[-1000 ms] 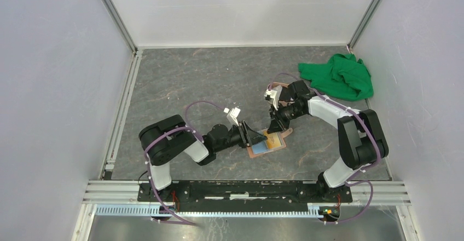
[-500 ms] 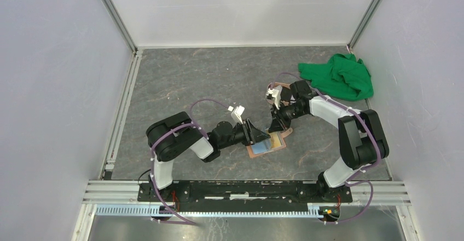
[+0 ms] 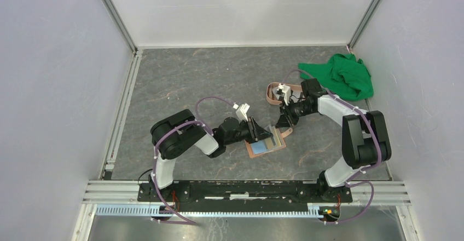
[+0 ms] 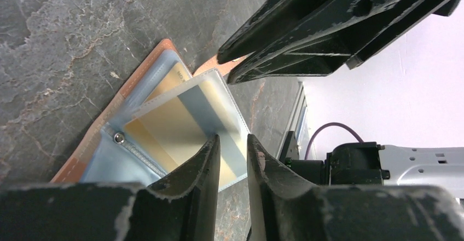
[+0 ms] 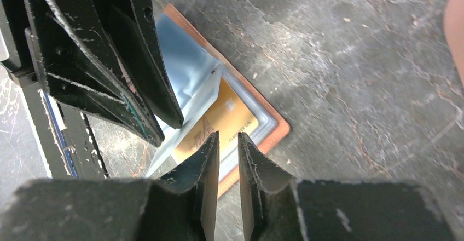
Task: Put the credit cards into the card holder
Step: Turn over the card slot in the card holder, then pick up the credit card from the storage box, then insert the credit card into the card holder.
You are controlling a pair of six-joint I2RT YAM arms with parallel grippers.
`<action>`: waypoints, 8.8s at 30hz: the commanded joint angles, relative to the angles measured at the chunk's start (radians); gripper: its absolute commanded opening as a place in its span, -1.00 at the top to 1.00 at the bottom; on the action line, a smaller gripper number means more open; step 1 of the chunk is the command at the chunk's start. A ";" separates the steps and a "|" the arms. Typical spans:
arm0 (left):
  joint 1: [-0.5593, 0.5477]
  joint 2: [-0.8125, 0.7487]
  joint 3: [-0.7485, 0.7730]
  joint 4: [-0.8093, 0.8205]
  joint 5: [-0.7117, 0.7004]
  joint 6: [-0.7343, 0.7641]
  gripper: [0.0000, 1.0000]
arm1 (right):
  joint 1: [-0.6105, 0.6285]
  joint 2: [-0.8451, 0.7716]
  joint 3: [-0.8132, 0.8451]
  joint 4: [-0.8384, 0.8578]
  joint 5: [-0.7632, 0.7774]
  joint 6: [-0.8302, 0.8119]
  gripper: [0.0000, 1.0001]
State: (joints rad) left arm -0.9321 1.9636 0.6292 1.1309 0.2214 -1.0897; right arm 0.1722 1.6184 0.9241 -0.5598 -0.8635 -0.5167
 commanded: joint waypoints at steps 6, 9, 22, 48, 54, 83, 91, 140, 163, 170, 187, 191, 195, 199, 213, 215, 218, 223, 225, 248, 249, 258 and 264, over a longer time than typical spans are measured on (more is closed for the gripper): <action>0.004 0.026 0.077 -0.128 0.029 0.011 0.50 | -0.044 -0.075 -0.013 -0.041 -0.166 -0.094 0.52; 0.004 0.026 0.103 -0.214 0.016 0.027 0.63 | -0.042 -0.057 -0.011 -0.065 -0.201 -0.121 0.52; 0.006 -0.133 0.095 -0.286 -0.026 0.125 0.60 | 0.025 0.111 -0.004 -0.049 -0.046 -0.067 0.58; -0.005 -0.110 0.106 -0.551 -0.107 0.134 0.93 | 0.024 0.084 -0.002 -0.051 -0.029 -0.093 0.58; -0.008 -0.065 0.140 -0.564 -0.085 0.145 0.95 | 0.024 0.090 0.001 -0.058 -0.034 -0.097 0.58; 0.064 -0.548 0.168 -0.770 -0.427 0.632 -0.96 | -0.230 -0.193 -0.012 -0.022 -0.231 -0.156 -0.24; 0.208 -0.343 0.466 -0.913 -0.125 0.506 -0.90 | -0.266 -0.295 -0.122 0.191 -0.021 -0.001 -0.20; 0.111 0.468 1.570 -1.663 -0.434 0.556 0.93 | -0.303 -0.295 -0.116 0.196 -0.007 0.040 -0.20; 0.113 -0.209 0.870 -1.219 -0.299 0.766 0.96 | -0.307 -0.296 -0.128 0.178 -0.169 -0.003 -0.19; 0.118 -0.659 0.219 -0.738 0.001 0.650 0.97 | -0.304 -0.302 -0.147 0.185 -0.267 -0.023 -0.19; 0.116 -0.541 -0.523 0.416 0.142 -0.036 0.97 | -0.274 -0.158 -0.170 0.177 -0.292 -0.009 -0.13; 0.114 -0.275 -0.423 0.605 0.204 -0.165 0.96 | -0.255 -0.075 -0.127 0.077 -0.293 -0.077 -0.11; 0.099 -0.126 -0.351 0.606 0.195 -0.173 0.96 | -0.211 -0.048 -0.119 0.058 -0.254 -0.096 -0.09; 0.098 -0.009 -0.315 0.607 0.184 -0.205 0.96 | -0.178 -0.018 -0.105 0.057 -0.195 -0.086 -0.06; 0.086 0.134 -0.250 0.607 0.163 -0.266 0.96 | -0.077 0.051 -0.069 0.023 -0.065 -0.092 0.00; 0.087 0.140 -0.243 0.607 0.158 -0.278 0.96 | -0.074 0.055 -0.067 0.025 -0.042 -0.087 0.03; 0.086 0.131 -0.237 0.607 0.160 -0.290 0.96 | -0.070 0.056 -0.068 0.035 -0.004 -0.074 0.09; 0.087 0.055 -0.282 0.607 0.150 -0.298 0.96 | -0.066 0.061 -0.067 0.037 0.030 -0.068 0.15; 0.087 0.010 -0.313 0.607 0.141 -0.299 0.96 | -0.063 0.061 -0.065 0.037 0.035 -0.067 0.17; 0.087 0.172 -0.143 0.577 0.137 -0.354 0.96 | -0.044 0.075 -0.051 0.030 0.073 -0.061 0.22; 0.087 0.179 -0.150 0.579 0.136 -0.351 0.96 | -0.043 0.077 -0.051 0.031 0.075 -0.059 0.21; 0.087 0.233 -0.188 0.606 0.131 -0.341 0.96 | -0.041 0.083 -0.047 0.027 0.082 -0.059 0.22; 0.088 0.230 -0.193 0.600 0.125 -0.342 0.96 | -0.041 0.083 -0.045 0.026 0.083 -0.058 0.22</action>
State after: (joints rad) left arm -0.8440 2.1754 0.4461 1.5227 0.3660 -1.4055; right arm 0.1249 1.6722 0.8677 -0.5392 -0.8711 -0.5621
